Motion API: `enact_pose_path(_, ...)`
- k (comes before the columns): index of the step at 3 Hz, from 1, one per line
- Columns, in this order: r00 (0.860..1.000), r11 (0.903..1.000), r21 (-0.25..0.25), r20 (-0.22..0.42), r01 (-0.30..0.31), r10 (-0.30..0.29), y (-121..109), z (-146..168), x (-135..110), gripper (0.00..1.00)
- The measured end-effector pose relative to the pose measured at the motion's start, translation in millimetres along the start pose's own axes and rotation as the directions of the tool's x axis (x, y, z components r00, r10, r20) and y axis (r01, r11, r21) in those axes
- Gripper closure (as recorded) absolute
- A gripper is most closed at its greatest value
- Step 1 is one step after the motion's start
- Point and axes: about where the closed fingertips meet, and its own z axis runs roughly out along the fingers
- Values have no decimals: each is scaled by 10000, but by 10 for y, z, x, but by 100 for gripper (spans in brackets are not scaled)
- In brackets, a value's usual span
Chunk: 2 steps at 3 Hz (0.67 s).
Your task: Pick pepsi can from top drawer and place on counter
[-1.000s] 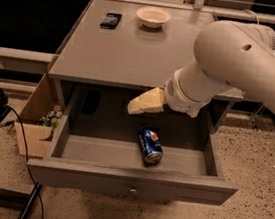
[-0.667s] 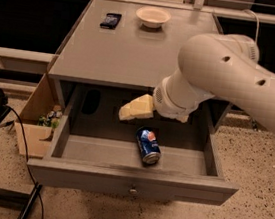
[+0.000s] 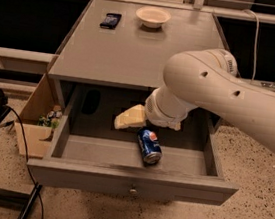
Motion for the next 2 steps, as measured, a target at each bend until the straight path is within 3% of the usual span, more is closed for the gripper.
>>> enact_pose_path(2,9999,9968,795,-130,74,-64,-126,426,-52,0)
